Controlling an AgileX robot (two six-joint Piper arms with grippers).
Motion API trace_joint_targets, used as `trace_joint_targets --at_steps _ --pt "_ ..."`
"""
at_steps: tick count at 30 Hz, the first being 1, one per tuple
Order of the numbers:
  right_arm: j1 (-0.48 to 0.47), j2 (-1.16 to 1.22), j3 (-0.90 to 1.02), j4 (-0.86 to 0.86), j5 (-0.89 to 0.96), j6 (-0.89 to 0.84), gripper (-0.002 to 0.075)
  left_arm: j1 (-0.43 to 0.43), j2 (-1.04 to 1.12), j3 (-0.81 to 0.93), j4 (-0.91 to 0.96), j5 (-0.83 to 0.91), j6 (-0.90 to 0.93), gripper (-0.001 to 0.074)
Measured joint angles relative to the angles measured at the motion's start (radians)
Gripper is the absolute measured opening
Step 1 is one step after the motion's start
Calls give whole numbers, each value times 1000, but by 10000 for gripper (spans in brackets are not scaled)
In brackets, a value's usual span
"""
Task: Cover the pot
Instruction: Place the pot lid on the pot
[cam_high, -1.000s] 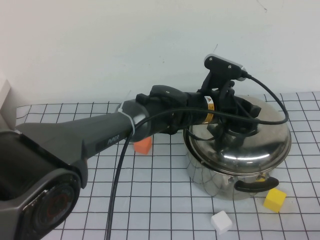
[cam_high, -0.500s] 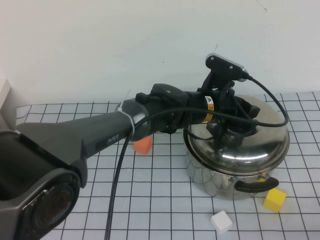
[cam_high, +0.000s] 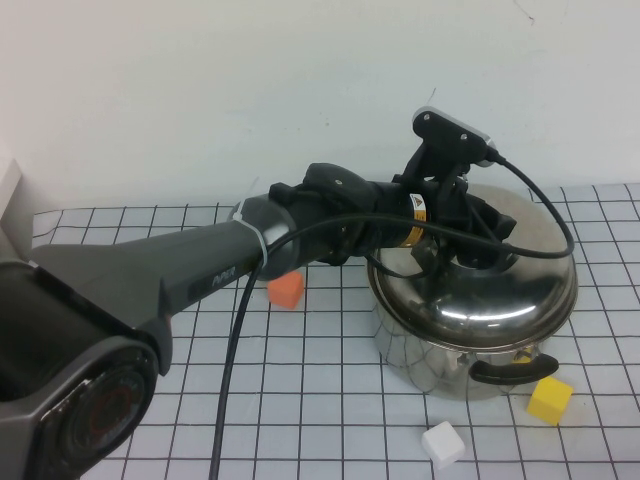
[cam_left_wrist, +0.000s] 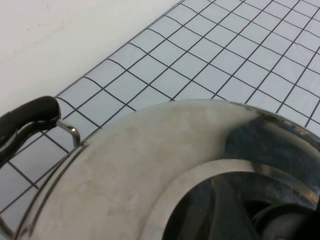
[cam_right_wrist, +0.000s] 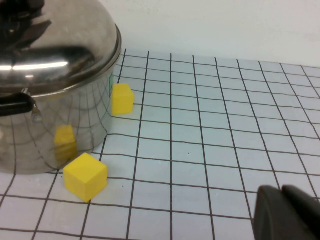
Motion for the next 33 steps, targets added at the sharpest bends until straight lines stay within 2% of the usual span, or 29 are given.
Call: trace_joint_targets --at_steps 9,33 --pt "0 0 0 0 0 0 11 0 0 0 4 -31 -69 319" --pt "0 0 0 0 0 0 11 0 -5 0 6 -35 -82 319"
